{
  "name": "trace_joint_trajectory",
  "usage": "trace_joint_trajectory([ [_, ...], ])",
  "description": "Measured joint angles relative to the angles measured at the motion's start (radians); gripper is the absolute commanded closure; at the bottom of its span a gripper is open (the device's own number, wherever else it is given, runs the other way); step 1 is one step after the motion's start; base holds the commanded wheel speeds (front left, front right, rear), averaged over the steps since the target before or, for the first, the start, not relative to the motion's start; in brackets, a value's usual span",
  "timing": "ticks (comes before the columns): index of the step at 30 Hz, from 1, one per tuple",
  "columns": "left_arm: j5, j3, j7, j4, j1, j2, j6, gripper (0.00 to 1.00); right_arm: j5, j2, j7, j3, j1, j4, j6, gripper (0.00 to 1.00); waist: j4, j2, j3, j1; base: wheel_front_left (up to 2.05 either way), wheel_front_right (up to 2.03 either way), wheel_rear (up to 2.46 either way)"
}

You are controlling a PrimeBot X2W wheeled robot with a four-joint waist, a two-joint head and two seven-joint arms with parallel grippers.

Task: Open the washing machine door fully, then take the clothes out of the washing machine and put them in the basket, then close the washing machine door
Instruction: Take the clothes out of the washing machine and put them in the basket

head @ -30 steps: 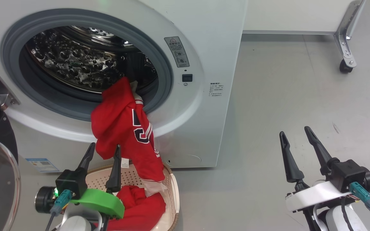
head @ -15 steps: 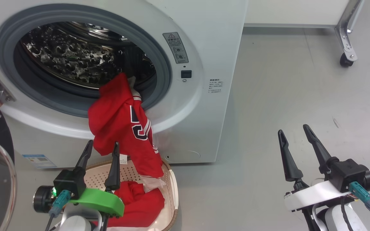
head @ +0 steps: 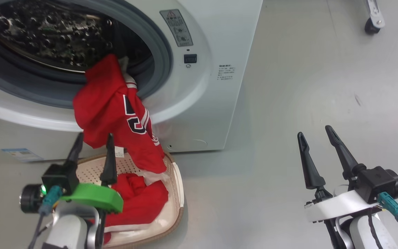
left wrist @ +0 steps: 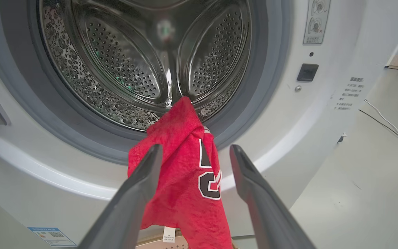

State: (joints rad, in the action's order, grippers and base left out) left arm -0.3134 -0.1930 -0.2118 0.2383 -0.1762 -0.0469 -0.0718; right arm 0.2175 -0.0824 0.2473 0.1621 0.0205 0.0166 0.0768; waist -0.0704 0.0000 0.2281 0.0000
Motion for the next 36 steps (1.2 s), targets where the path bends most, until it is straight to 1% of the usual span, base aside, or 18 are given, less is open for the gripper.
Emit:
trace_joint_trajectory([
  [6, 0.000, 0.032, 0.068, -0.007, -0.098, -0.016, -0.013, 0.00, 0.000, 0.001, 0.000, 0.013, 0.036, -0.008, 0.002, 0.00, -0.022, 0.0000, 0.076, 0.0000, 0.00, 0.00, 0.00],
  [12, -0.011, 0.069, 0.142, 0.018, -0.193, -0.034, -0.017, 0.00, 0.002, 0.003, 0.000, 0.034, 0.080, -0.005, 0.010, 0.00, -0.057, 0.0000, 0.141, 0.0000, 0.00, 0.00, 0.00],
  [16, -0.017, 0.078, 0.194, 0.044, -0.257, -0.040, -0.021, 0.00, 0.002, 0.006, 0.000, 0.042, 0.097, 0.001, 0.015, 0.00, -0.090, 0.0000, 0.167, 0.0000, 0.00, 0.00, 0.00],
  [21, -0.011, 0.062, 0.274, 0.083, -0.341, -0.053, -0.021, 0.00, 0.005, 0.007, 0.000, 0.046, 0.105, 0.007, 0.018, 0.00, -0.120, 0.0000, 0.199, 0.0000, 0.00, 0.00, 0.00],
  [31, 0.000, 0.097, 0.366, 0.174, -0.481, -0.096, -0.029, 0.00, 0.021, 0.017, 0.001, 0.068, 0.147, 0.022, 0.019, 0.00, -0.172, 0.0000, 0.249, 0.0000, 0.00, 0.00, 0.00],
  [36, 0.000, 0.104, 0.408, 0.220, -0.518, -0.098, -0.035, 0.00, 0.025, 0.020, 0.002, 0.076, 0.159, 0.029, 0.025, 0.00, -0.192, 0.0000, 0.269, 0.0000, 0.00, 0.00, 0.00],
])
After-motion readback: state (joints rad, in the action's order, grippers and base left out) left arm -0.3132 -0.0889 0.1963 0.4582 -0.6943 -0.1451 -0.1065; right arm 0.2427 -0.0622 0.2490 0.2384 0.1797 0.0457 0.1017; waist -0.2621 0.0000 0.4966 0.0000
